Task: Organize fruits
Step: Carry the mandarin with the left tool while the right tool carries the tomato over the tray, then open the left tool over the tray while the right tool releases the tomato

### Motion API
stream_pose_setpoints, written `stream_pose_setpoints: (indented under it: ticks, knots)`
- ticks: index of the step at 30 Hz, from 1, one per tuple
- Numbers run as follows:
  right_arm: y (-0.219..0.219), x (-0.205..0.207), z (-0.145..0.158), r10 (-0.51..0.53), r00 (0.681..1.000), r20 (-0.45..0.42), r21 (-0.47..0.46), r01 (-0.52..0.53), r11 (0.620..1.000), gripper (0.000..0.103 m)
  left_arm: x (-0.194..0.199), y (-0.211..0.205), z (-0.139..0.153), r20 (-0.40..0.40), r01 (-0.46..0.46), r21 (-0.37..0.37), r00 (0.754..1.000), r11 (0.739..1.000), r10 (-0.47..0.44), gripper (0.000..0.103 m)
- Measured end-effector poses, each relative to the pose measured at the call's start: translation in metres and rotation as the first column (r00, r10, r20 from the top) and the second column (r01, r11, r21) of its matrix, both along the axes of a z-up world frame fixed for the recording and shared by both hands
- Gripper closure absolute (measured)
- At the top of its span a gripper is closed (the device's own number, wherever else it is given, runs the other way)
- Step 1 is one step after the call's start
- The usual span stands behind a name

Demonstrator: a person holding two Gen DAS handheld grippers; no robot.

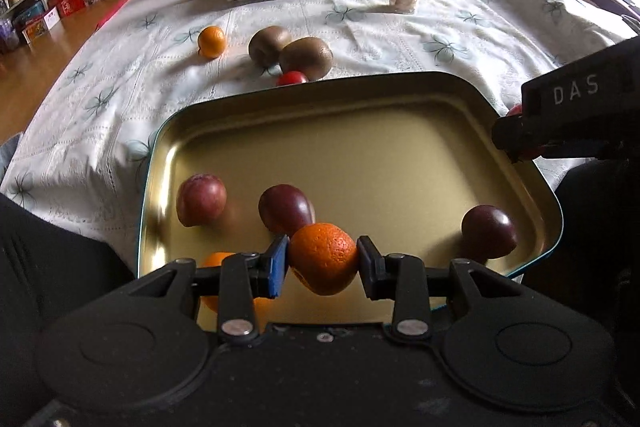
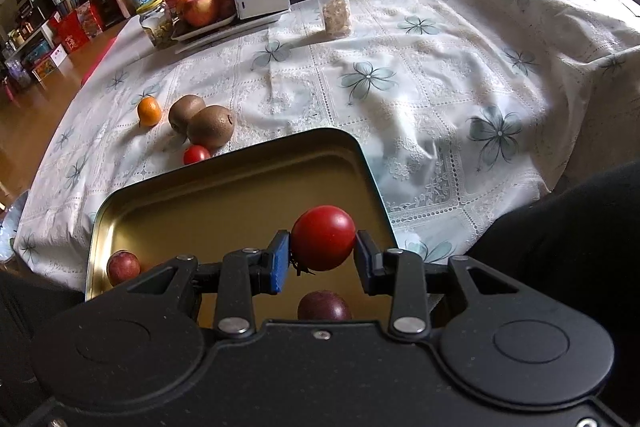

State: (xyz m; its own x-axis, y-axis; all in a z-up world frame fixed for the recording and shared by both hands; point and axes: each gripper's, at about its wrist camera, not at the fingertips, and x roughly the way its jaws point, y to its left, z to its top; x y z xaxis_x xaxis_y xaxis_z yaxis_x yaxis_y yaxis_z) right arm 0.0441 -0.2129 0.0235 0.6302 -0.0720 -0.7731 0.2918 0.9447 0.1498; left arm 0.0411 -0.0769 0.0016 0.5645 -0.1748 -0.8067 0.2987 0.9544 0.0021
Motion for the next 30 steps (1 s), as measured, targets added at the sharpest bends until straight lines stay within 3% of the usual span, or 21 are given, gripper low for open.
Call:
stream_pose_setpoints:
  ticks: [30]
  knots:
    - [0.011,0.003,-0.004,0.039,0.999,-0.029,-0.039,-0.040,0.998,0.058,0.016,0.020,-0.004,-0.118,-0.120,-0.076,0.987,0.990,0.110,0.062]
